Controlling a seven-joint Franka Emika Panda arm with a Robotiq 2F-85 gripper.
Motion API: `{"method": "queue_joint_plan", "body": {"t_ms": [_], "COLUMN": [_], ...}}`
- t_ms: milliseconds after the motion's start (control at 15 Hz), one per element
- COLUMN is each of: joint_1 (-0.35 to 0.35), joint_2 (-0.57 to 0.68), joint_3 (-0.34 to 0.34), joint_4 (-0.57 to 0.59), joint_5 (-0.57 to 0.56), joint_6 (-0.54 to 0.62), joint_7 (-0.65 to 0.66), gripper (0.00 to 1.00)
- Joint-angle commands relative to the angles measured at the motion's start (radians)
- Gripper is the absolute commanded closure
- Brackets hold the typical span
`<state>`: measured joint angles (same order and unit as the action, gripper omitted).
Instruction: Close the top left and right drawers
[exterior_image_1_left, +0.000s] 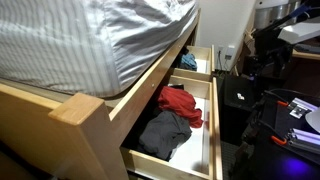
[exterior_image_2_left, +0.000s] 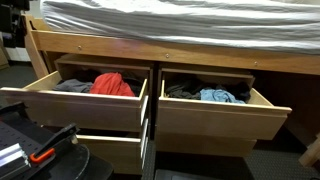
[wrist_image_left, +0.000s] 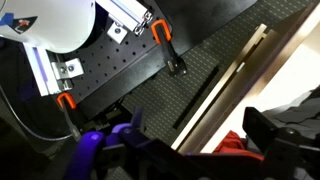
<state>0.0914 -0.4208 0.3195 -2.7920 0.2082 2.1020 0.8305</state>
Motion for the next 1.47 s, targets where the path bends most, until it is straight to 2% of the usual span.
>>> {"method": "queue_joint_plan", "body": {"t_ms": [0,333,533,867,933,1200,1400], "joint_1": [0.021,0.021,0.009,0.020,0.038,0.040,0.055], "joint_2": [0.027,0.096,0.221,0.397,0.328,0.402,0.489], "joint_3": [-0.024,-0.030,-0.015,-0.055,-0.057,-0.076,-0.074], "joint_4": [0.000,0.004,0.003,0.002,0.004,0.010,0.010], "joint_5": [-0.008,-0.009,-0.012,0.004,-0.004,-0.002,-0.117], "joint_6": [0.000,0.007,0.037,0.092,0.040,0.071,0.196], "joint_7": [0.014,0.020,0.108,0.211,0.189,0.204,0.368], "gripper": [0.00,0.00,0.00,0.00,0.00,0.00,0.00]}}
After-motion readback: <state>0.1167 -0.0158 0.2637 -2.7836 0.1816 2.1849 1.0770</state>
